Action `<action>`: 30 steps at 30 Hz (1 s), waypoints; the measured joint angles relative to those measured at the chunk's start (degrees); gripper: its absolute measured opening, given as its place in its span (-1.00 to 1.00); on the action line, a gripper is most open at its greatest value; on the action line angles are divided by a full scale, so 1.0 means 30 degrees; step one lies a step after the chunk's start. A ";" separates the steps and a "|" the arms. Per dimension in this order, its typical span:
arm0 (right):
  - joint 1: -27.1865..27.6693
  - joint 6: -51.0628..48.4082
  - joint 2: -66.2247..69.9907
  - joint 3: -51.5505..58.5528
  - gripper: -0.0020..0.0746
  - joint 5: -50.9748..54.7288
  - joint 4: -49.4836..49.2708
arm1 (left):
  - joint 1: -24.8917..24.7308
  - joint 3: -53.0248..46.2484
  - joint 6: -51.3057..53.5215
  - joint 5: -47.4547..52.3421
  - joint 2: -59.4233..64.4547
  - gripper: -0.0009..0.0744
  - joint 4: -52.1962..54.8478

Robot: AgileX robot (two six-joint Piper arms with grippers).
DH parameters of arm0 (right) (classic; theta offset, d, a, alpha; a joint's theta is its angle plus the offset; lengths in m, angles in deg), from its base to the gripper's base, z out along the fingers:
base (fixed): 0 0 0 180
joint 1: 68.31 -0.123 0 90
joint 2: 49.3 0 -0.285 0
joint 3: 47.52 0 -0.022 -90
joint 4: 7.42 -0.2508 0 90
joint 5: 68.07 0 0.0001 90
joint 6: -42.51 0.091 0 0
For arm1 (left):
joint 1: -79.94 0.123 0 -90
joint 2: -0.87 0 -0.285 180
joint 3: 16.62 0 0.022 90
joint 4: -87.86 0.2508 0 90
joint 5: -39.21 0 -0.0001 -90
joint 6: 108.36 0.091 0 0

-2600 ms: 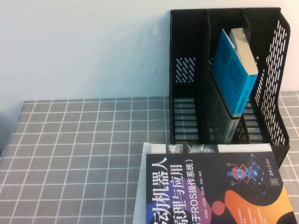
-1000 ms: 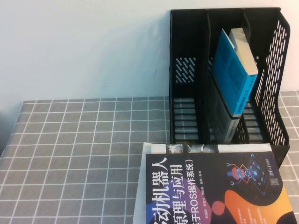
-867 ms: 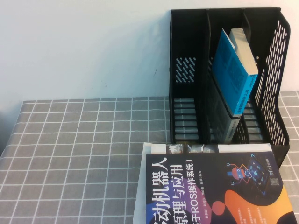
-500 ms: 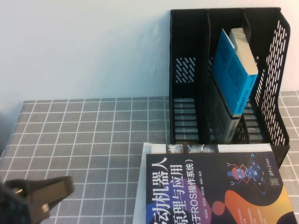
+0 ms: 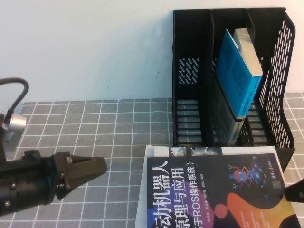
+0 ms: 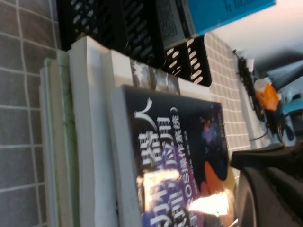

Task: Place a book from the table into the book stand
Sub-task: Push book with right arm

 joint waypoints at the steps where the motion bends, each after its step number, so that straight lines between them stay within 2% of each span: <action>1: 0.0034 -0.0186 0.0151 0.0000 -0.96 0.0000 -0.0200 | 0.0000 0.0000 0.0070 -0.0011 0.0088 -0.97 -0.0282; 8: 0.0038 -0.1853 0.0984 0.0000 -0.96 0.0427 -0.3251 | 0.0000 0.0000 0.0145 -0.0121 0.0255 -0.97 -0.1038; 11: -0.0487 -0.2235 0.1048 0.0000 -0.96 0.0426 -0.4152 | 0.0000 0.0000 0.0189 -0.0121 0.0404 -0.87 -0.1160; 13: -0.0945 -0.2301 0.1048 0.0000 -0.96 0.0392 -0.4356 | 0.0000 0.0085 0.0447 0.0061 0.0678 -0.65 -0.1159; 18: -0.1747 -0.2357 0.1067 0.0000 -0.96 0.0392 -0.4437 | 0.0000 0.1002 0.0963 0.1449 0.1846 0.36 -0.0733; 20: -0.1817 -0.2357 0.1067 0.0000 -0.96 0.0392 -0.4514 | 0.0000 0.1451 0.0995 0.2132 0.2615 0.63 0.0229; 24: -0.1817 -0.2357 0.1067 0.0000 -0.96 0.0392 -0.4595 | 0.0000 0.1888 0.0870 0.2651 0.4635 0.82 0.1673; 30: -0.1817 -0.2357 0.1067 0.0000 -0.96 0.0392 -0.4595 | 0.0000 0.2043 0.1105 0.2578 0.7383 0.83 0.1690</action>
